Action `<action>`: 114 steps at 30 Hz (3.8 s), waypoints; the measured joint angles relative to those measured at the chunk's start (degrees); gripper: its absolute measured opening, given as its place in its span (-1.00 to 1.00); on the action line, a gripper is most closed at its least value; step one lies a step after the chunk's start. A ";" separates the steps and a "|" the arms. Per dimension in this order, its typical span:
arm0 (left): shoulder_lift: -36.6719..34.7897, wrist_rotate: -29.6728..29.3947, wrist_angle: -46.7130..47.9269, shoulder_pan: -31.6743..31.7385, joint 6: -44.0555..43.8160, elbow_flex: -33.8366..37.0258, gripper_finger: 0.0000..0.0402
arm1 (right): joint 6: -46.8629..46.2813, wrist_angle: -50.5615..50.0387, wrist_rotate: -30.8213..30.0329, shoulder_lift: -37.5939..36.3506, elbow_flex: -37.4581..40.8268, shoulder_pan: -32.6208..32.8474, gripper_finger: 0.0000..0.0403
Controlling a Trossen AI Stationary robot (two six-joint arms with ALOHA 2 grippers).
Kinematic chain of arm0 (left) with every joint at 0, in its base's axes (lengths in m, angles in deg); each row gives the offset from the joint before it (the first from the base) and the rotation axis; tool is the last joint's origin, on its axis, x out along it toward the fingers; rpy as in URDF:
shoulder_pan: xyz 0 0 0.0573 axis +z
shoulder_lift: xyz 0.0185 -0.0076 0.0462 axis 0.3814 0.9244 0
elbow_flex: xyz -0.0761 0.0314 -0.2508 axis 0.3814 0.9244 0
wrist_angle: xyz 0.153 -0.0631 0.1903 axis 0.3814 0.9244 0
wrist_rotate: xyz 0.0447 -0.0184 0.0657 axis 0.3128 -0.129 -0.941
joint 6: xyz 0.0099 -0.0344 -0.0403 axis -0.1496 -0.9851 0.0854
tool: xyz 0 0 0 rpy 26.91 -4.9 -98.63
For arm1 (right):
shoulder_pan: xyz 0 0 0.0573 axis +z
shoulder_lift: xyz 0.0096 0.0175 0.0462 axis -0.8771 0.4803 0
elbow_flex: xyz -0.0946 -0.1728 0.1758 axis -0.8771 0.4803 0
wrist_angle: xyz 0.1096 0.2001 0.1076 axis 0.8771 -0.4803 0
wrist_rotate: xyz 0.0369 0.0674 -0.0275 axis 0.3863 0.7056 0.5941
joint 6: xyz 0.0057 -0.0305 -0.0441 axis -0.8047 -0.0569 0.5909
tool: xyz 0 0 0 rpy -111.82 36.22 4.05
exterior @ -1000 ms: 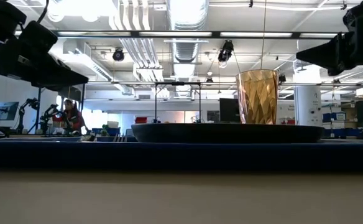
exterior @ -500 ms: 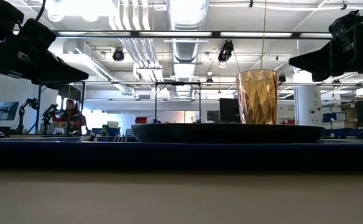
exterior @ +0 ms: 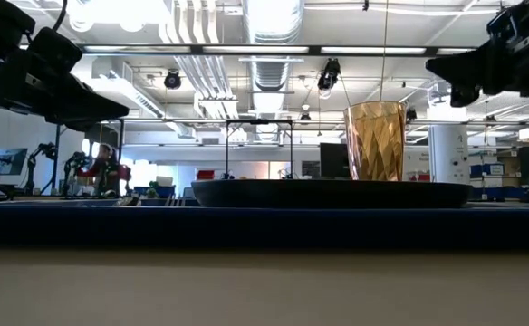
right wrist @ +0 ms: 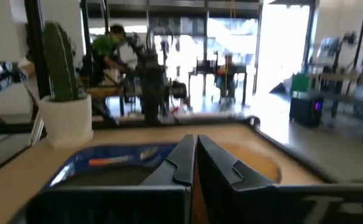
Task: Pick and place plate/cup/fork/spoon on tray
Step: Return to Home Position
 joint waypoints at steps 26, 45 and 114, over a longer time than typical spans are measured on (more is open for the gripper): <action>1.05 1.85 0.08 0.00 -0.04 0.00 -1.00 | -0.46 -4.61 2.41 1.51 0.02 1.79 -0.96; 5.36 1.60 -0.16 0.00 -0.09 0.00 -1.00 | -2.84 -4.66 2.36 6.24 0.04 1.79 -0.96; -1.62 1.05 -1.44 0.39 -1.44 0.00 -1.00 | -0.02 -4.31 5.86 0.17 0.07 2.03 -0.96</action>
